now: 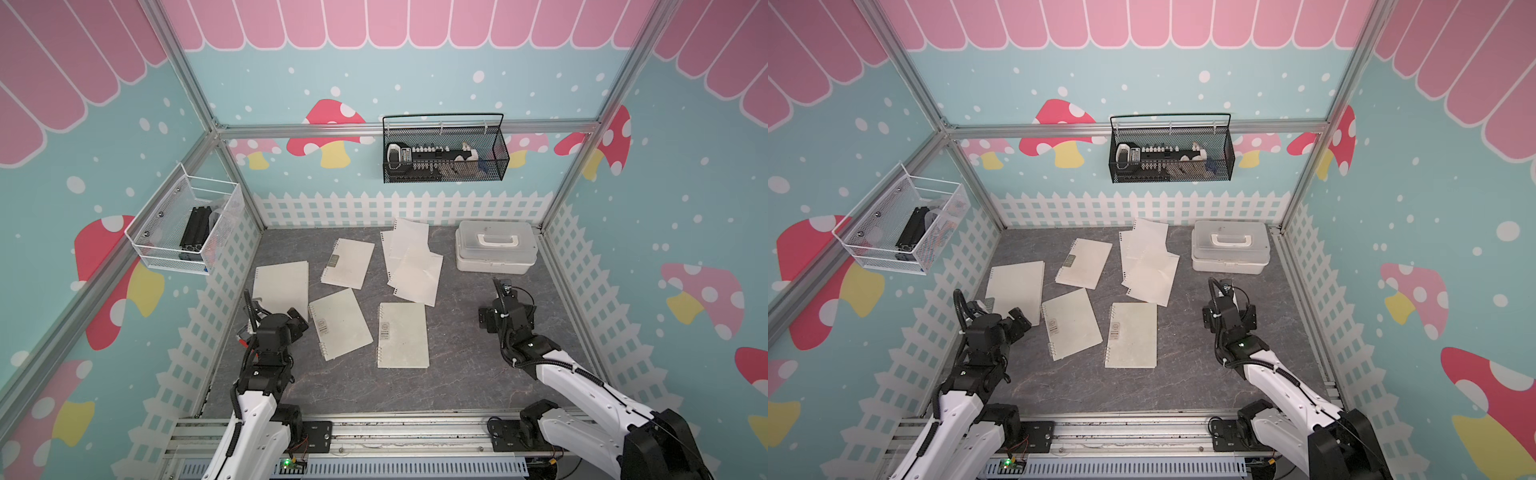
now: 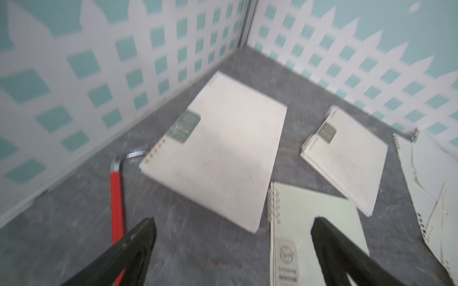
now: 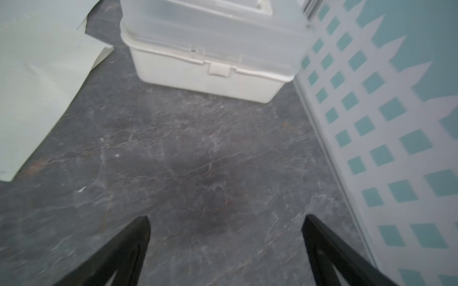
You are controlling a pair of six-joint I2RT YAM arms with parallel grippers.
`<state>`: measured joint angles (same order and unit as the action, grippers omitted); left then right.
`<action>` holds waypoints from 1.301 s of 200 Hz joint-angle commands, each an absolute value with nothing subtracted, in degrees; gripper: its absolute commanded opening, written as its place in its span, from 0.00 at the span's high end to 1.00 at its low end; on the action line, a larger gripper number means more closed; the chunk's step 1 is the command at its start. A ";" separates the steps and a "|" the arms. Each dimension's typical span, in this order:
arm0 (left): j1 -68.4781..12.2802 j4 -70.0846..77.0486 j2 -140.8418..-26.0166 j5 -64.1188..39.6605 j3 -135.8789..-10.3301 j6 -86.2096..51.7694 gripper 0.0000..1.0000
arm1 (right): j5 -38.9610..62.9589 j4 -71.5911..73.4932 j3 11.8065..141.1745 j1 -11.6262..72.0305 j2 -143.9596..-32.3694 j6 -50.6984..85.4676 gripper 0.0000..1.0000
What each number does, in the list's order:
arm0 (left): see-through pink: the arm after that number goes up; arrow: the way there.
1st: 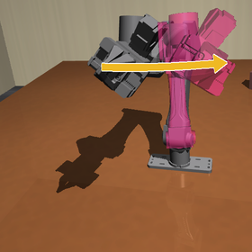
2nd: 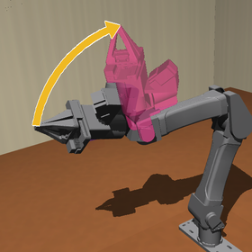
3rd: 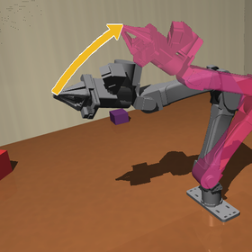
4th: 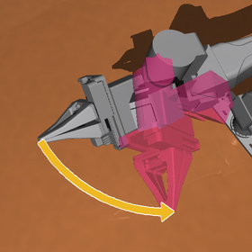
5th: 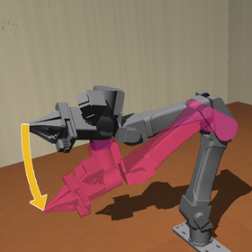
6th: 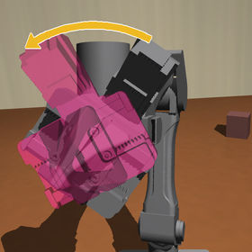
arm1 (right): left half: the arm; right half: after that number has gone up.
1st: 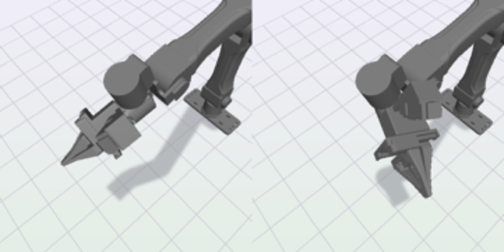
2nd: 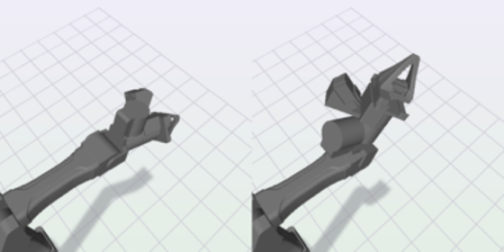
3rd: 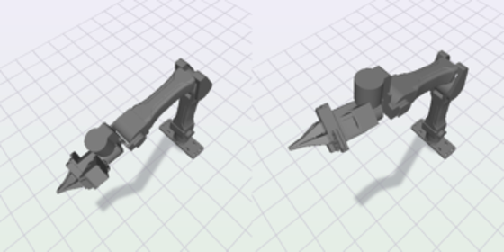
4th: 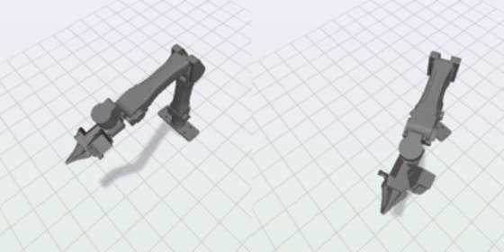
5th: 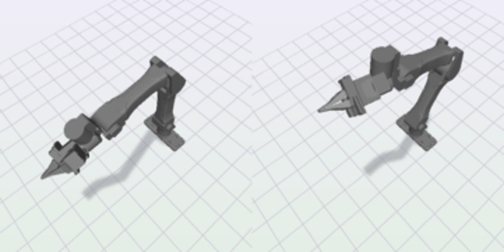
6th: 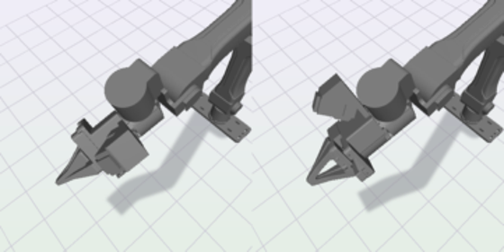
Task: Tear off pages from different notebooks
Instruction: Reset both arms
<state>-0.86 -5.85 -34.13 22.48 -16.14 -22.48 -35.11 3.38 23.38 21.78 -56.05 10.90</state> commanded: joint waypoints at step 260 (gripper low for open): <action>1.39 49.61 -87.39 -0.32 -22.70 -2.82 0.00 | -20.61 55.66 18.70 2.80 -86.98 4.20 0.01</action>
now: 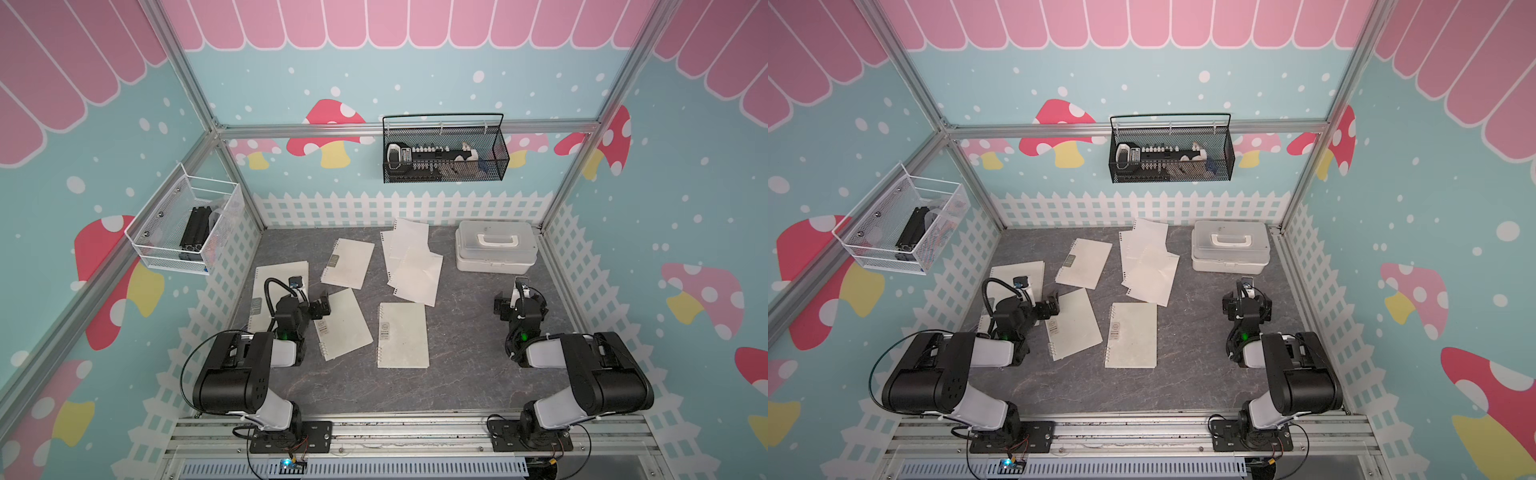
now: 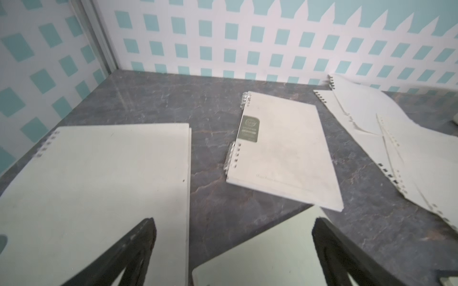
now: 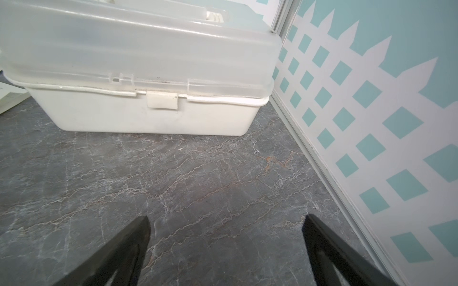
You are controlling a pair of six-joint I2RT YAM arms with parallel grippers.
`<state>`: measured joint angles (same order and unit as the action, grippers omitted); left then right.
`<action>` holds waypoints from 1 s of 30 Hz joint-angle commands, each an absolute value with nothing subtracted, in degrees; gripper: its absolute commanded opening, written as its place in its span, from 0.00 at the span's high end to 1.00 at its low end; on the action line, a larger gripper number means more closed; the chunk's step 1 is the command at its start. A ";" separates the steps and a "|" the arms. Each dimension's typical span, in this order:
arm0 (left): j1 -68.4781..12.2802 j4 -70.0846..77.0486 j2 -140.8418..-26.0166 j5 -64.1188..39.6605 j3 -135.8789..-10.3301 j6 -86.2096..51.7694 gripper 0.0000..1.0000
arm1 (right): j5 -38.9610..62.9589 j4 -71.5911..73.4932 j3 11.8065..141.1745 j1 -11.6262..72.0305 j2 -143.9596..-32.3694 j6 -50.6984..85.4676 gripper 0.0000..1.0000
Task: Tear off pages from different notebooks
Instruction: Reset both arms
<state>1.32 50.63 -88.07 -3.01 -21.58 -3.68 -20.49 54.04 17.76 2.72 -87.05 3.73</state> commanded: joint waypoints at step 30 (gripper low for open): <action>0.24 48.07 -87.42 1.73 -23.10 -2.35 0.00 | -20.63 55.63 18.70 2.81 -86.99 4.22 0.01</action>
